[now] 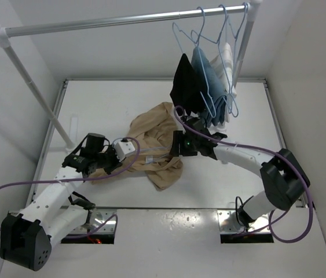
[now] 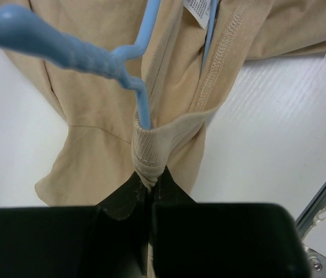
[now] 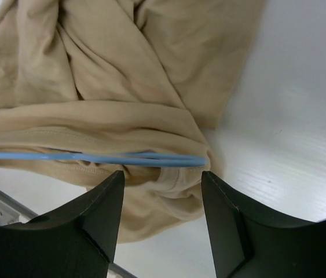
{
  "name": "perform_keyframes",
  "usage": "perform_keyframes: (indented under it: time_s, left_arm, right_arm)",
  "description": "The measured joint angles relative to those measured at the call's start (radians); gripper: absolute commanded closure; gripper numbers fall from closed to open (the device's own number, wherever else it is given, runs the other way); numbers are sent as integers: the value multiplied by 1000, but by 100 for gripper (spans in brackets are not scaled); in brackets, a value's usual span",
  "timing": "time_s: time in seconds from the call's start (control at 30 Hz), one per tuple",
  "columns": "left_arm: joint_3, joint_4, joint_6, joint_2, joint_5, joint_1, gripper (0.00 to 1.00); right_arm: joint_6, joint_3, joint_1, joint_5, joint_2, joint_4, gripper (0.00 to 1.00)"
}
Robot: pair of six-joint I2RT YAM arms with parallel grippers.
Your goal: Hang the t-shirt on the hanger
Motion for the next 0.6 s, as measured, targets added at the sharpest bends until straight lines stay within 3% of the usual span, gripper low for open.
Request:
perform_keyframes:
  time_s: [0.1,0.23,0.27,0.4,0.6]
  left_arm:
    - [0,1,-3,0,-8,0,100]
    - [0,6,-5,0,-13,0,100]
    - [0,7,-6,0,-15,0,100]
    - [4,9,-6,0,-22,0,100]
    - [8,1,27,-4,-45,0,100]
  right_arm:
    - [23,0,5,-6,28,-9,45]
    - [51,0,19,-13,67,-26,58]
    - [63,0,22,-16,80,-26,70]
    - [107,-7,28,-22,130,-12,98]
    - [165,-24,25,35,135,-14,100]
